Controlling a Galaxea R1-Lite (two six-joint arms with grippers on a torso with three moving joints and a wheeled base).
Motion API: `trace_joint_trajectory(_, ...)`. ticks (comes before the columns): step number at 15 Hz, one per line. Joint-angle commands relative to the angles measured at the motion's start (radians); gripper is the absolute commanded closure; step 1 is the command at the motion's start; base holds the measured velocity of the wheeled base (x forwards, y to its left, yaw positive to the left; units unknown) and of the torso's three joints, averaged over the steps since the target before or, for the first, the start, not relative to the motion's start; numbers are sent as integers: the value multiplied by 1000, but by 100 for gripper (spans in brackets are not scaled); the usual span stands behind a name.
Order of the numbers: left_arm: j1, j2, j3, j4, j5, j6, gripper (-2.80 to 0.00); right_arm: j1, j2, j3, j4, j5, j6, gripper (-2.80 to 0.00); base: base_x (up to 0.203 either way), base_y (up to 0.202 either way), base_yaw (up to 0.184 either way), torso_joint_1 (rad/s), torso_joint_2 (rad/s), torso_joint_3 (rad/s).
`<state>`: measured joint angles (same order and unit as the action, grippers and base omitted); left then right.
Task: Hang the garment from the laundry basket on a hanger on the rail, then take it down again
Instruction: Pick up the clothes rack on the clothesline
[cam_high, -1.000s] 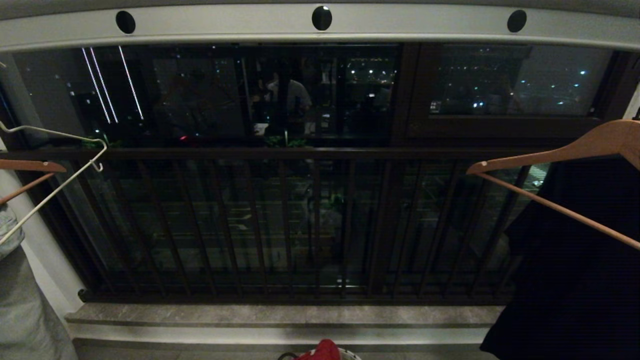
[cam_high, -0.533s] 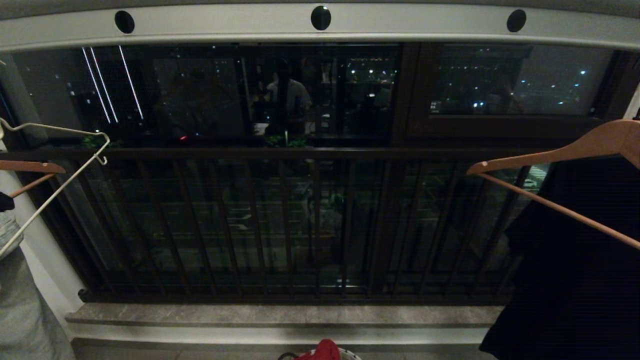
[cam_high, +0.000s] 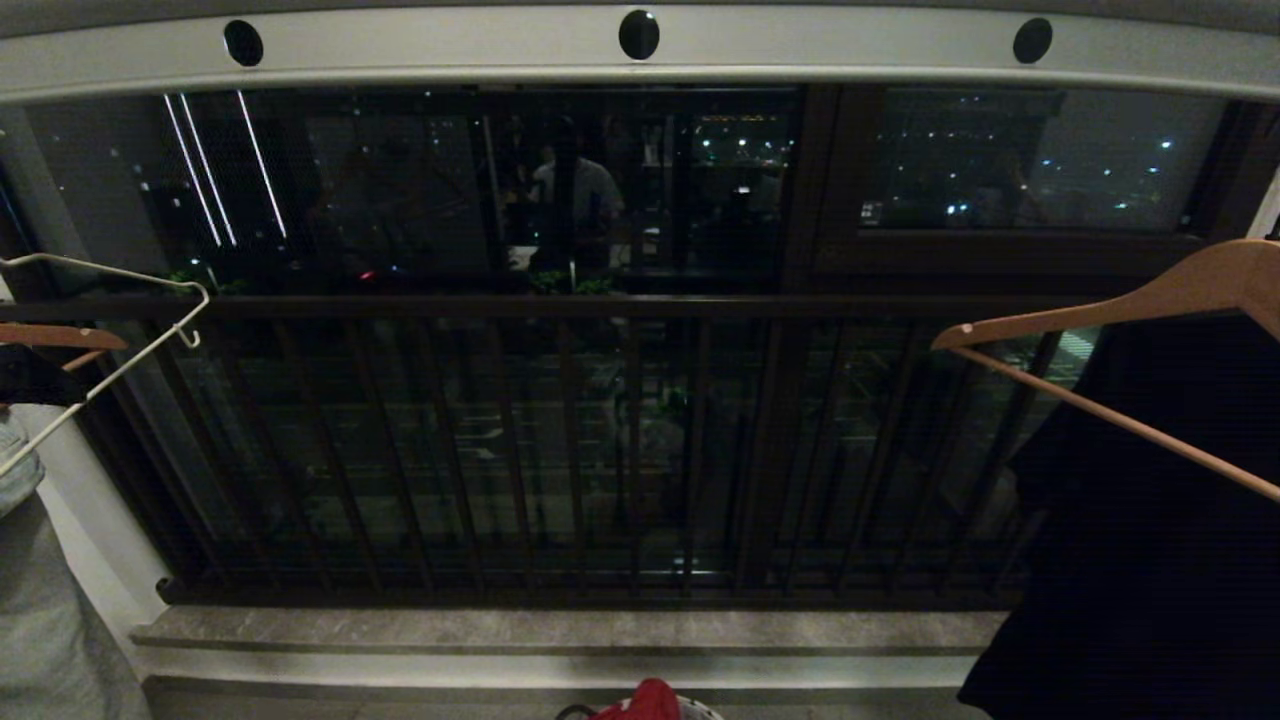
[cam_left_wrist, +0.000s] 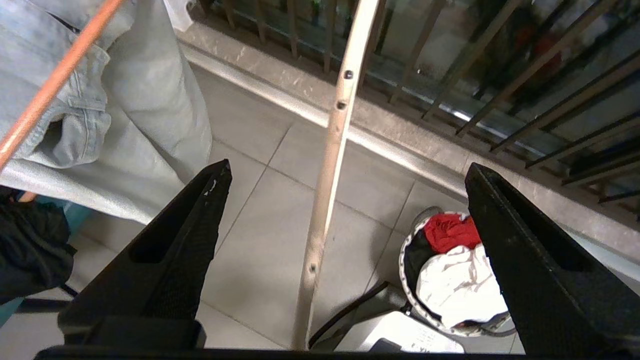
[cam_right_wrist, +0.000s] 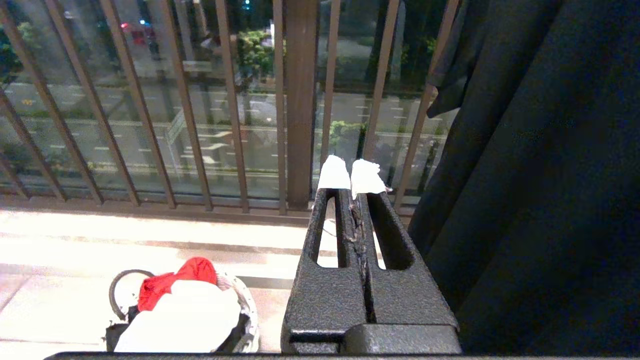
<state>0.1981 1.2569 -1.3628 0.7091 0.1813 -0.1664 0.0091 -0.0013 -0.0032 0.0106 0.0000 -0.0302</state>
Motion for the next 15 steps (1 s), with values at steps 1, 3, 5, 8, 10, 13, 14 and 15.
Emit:
trace_joint_trajectory(1, 1, 33, 0, -4, 1, -1, -280, 0, 1, 0, 0, 0, -1, 0, 0, 0, 0, 0, 0, 0)
trace_joint_trajectory(3, 3, 41, 14, -51, 1, 5, -280, 0, 1, 0, 0, 0, -1, 0, 0, 0, 0, 0, 0, 0)
trace_joint_trajectory(5, 4, 44, 35, -96, 1, 20, -280, 0, 1, 0, 0, 0, 0, 0, 0, 0, 0, 0, 0, 0)
trace_joint_trajectory(8, 6, 44, 43, -110, 1, 24, 0, 0, 1, 0, 0, 0, -2, 0, 0, 0, 0, 0, 0, 0)
trace_joint_trajectory(10, 6, 43, 45, -109, 1, 28, 0, 0, 1, 0, 0, 0, 0, 0, 0, 0, 0, 0, 0, 0)
trace_joint_trajectory(13, 6, 27, 65, -109, 1, 42, 0, 0, 1, 0, 0, 0, 0, 0, 0, 0, 0, 0, 0, 0)
trace_joint_trajectory(14, 6, 6, 81, -109, 1, 45, 0, 0, 1, 0, 0, 0, -2, 0, 0, 0, 0, 0, 0, 0)
trace_joint_trajectory(15, 6, -10, 99, -110, 1, 53, 0, 0, 1, 0, 0, 0, -1, 0, 0, 0, 0, 0, 0, 0)
